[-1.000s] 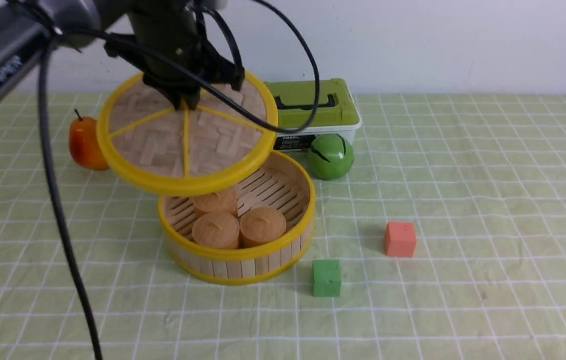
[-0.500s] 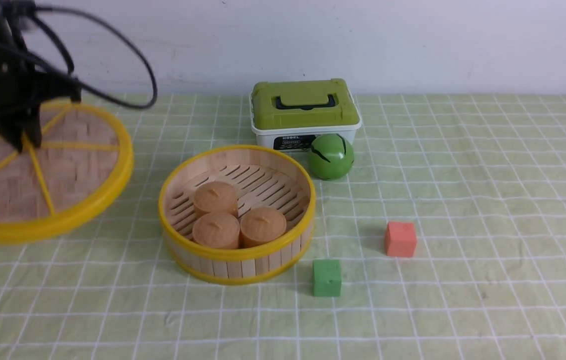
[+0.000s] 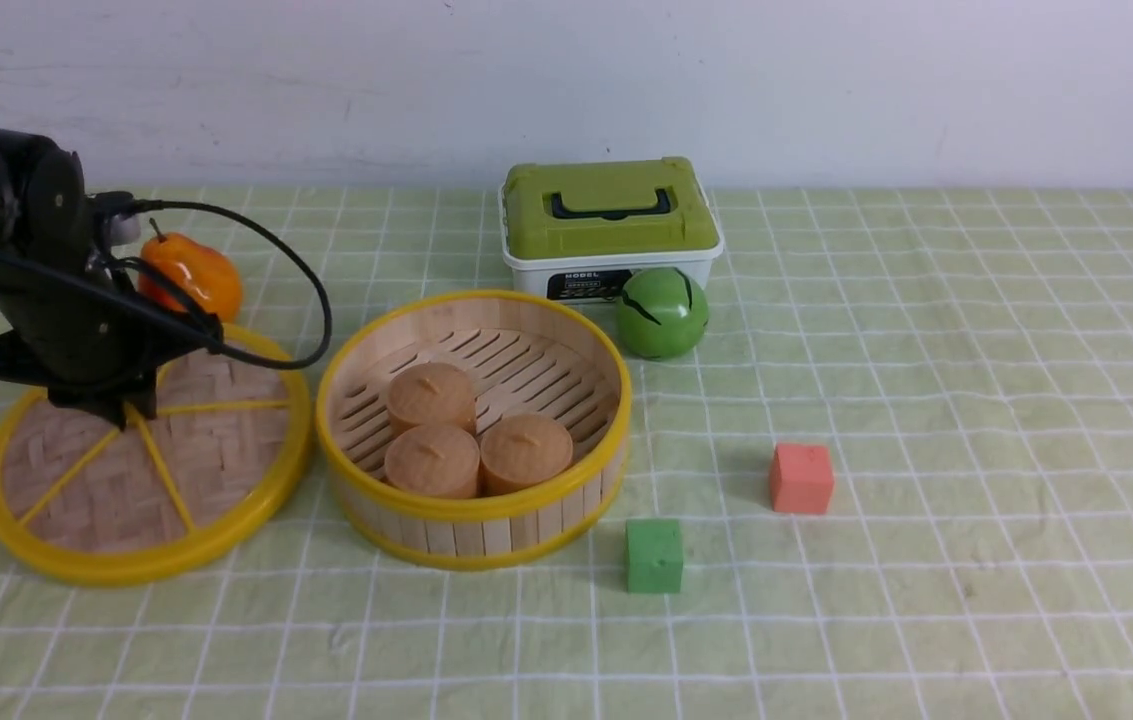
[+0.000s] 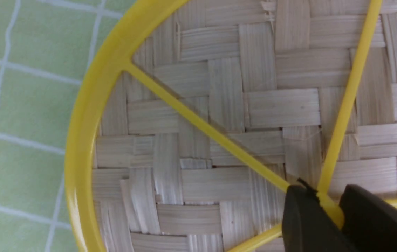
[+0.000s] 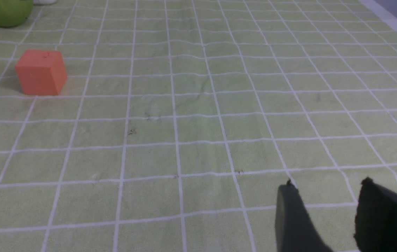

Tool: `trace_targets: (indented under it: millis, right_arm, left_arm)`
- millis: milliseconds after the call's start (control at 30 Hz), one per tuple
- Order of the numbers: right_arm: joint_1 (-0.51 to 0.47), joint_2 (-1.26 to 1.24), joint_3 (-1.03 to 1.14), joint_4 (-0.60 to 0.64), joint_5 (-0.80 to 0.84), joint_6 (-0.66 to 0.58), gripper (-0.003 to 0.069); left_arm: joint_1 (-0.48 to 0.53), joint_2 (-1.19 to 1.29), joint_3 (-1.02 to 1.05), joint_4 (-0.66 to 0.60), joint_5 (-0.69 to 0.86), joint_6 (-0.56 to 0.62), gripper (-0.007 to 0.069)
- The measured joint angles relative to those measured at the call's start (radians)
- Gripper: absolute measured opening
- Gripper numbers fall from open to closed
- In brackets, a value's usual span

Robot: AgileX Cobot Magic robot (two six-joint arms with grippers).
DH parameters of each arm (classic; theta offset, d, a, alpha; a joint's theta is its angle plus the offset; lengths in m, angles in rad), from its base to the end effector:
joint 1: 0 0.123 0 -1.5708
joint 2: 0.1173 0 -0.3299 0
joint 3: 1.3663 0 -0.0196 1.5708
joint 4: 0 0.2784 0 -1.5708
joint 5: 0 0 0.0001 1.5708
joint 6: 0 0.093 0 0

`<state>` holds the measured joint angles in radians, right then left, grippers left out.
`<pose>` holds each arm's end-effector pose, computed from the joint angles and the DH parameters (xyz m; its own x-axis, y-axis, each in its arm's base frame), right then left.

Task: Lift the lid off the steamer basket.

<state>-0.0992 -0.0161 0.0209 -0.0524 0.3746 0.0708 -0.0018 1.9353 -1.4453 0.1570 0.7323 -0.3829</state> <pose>0.0363 -0.0054 0.1719 -0.2835 0.0503 -0.9576 0.1236 0.9922 0.0156 0.4561 0.0089 0.2406 -0.8610 -0.2596 -0.4374 -0.2788 0.9601 -0.0211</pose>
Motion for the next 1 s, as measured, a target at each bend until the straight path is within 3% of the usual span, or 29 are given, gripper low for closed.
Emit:
trace_targets:
  millis: [233,467,600,767,967,1000]
  right_arm:
    - [0.0,0.0,0.0,0.0,0.0,0.0,0.0241]
    - [0.0,0.0,0.0,0.0,0.0,0.0,0.0241]
    - [0.0,0.0,0.0,0.0,0.0,0.0,0.0241]
    - [0.0,0.0,0.0,0.0,0.0,0.0,0.0241]
    - [0.0,0.0,0.0,0.0,0.0,0.0,0.0241]
    - [0.0,0.0,0.0,0.0,0.0,0.0,0.0241]
  left_arm:
    - [0.0,0.03,0.0,0.0,-0.01,0.0,0.0134]
    - [0.0,0.012,0.001,-0.021,-0.002,-0.003,0.0359]
    - [0.0,-0.089,0.001,-0.036,0.034,-0.003,0.0397]
    - [0.0,-0.297,0.002,-0.039,0.049,-0.003,0.0334]
    - [0.0,-0.648,0.019,-0.09,0.057,0.027,0.0085]
    - [0.0,-0.648,0.022,-0.093,0.057,0.029,0.0077]
